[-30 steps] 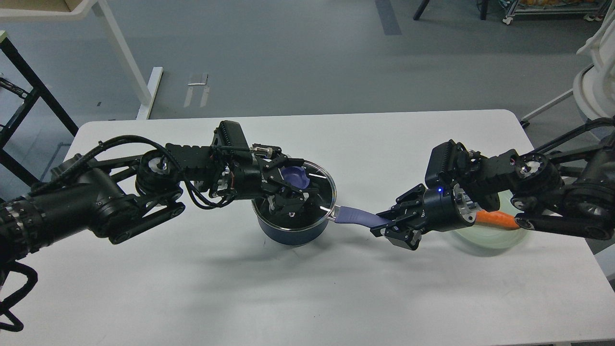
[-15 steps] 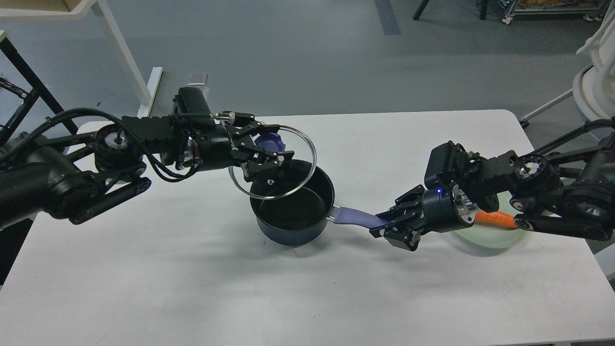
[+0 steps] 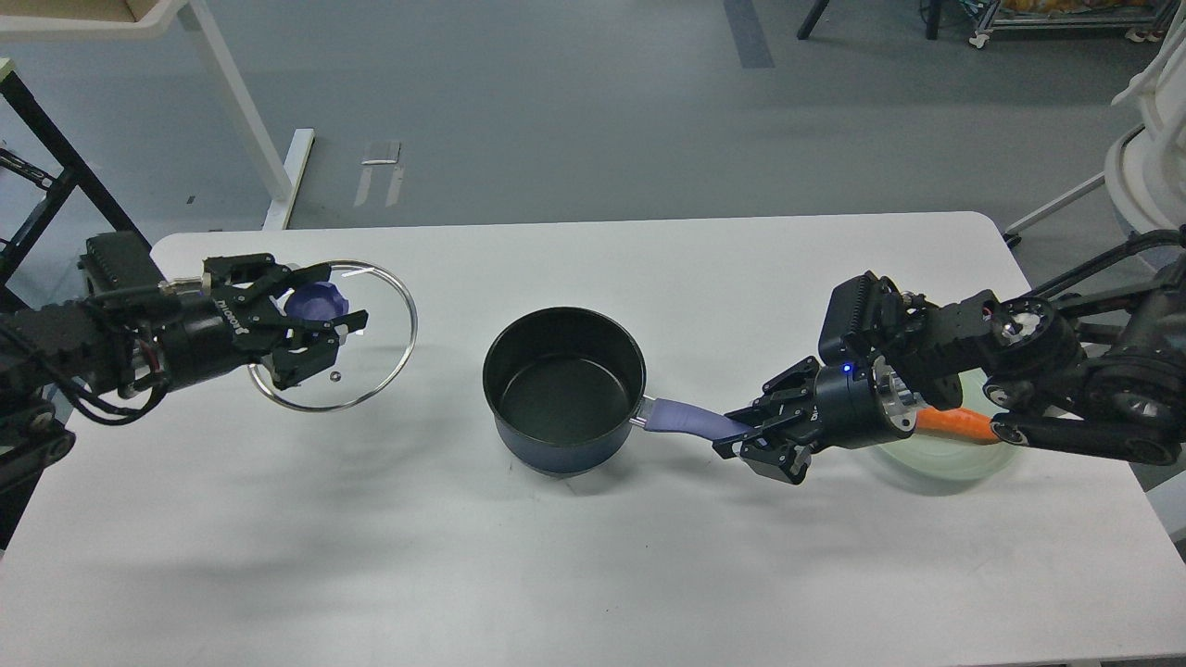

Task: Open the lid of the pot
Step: 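Lift the glass lid off the pot with the left gripper, then lower the glass lid onto the table beside the pot, left gripper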

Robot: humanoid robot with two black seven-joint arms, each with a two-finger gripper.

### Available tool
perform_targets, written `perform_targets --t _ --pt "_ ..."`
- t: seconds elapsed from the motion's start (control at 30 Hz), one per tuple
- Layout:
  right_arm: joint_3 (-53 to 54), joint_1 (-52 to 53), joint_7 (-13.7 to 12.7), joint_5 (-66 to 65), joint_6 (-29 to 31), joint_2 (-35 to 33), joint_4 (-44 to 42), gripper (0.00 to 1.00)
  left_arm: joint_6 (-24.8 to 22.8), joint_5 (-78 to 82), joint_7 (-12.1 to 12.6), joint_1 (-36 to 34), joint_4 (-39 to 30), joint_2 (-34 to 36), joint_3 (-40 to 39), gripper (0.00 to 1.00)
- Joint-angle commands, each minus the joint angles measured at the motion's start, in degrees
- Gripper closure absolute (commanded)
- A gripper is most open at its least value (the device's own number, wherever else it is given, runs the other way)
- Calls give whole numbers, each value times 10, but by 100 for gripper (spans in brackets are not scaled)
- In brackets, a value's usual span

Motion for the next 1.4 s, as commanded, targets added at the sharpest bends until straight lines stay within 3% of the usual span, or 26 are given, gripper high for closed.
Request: perform_targets --t 0.0,0.57,0.77,1.0,1.17,1.3,1.37 --pt "0 0 0 0 -1 0 0 66 21 0 0 35 19 -1 0 69" --pt "0 0 0 1 -1 -4 2 66 36 -31 0 66 64 -14 56 61" --pt "0 0 0 0 -1 -4 1 66 40 -53 0 68 76 -20 58 38" --pt "0 0 0 1 -1 -3 0 66 40 -55 0 68 99 -30 70 32" --pt "0 0 0 1 -1 -1 -1 66 40 -55 0 67 102 -29 70 21" --pt "0 0 0 2 -1 1 -2 66 39 -56 0 66 101 -29 70 7" --pt "0 0 0 1 -1 1 -4 66 38 -62 0 67 101 -29 70 5"
